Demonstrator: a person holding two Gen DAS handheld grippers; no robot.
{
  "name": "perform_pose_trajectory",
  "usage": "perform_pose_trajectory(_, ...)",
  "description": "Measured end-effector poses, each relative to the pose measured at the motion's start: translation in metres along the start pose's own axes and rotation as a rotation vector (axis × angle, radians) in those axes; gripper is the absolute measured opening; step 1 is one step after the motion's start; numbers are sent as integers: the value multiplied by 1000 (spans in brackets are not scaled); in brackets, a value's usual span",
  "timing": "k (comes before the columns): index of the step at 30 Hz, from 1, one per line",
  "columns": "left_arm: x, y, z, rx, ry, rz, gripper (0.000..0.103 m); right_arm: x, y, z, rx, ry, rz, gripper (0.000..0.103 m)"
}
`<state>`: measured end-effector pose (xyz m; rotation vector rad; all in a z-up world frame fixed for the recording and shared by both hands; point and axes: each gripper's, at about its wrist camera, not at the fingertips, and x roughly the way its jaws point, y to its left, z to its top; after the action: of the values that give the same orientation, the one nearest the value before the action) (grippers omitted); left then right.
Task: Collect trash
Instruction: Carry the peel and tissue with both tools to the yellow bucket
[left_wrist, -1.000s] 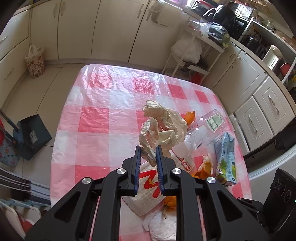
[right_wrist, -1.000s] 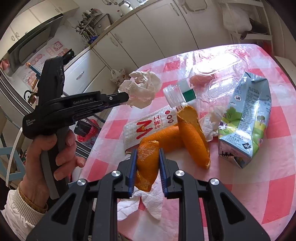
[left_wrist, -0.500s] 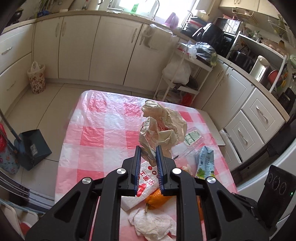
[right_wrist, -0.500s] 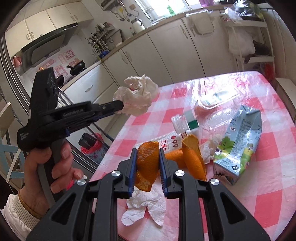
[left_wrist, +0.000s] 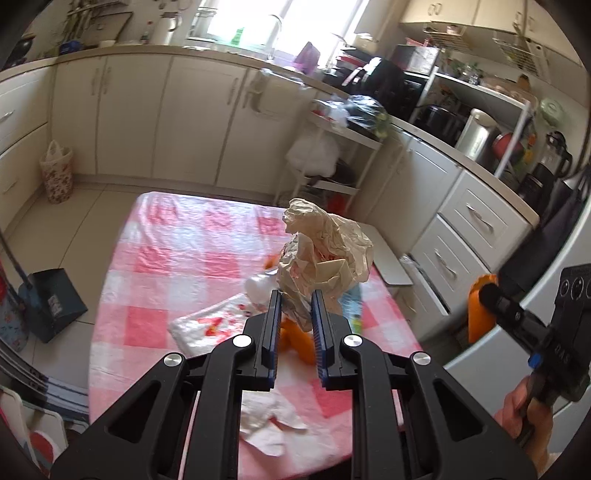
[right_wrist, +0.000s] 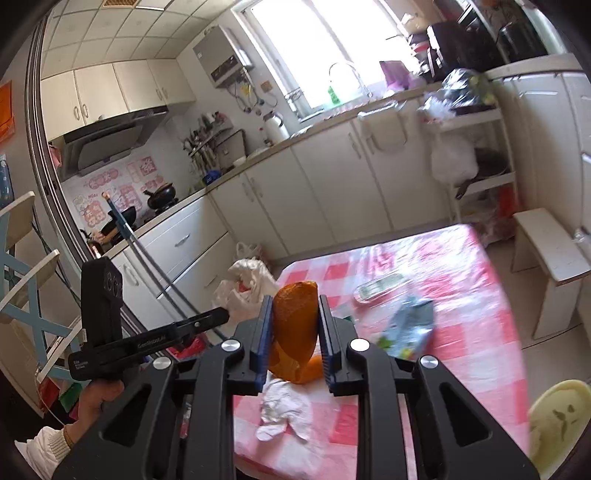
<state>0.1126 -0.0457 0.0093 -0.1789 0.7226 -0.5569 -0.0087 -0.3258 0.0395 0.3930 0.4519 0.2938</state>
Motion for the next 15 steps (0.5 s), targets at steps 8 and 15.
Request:
perform_pose_trajectory(8,32,-113,-15,149,105,-139,15,-76,-80,-10,81,-62,-174,24)
perform_pose_trajectory(15,101,-224,-44,346,262,-212,15,-112,-161,-53,226,-44,-303,24)
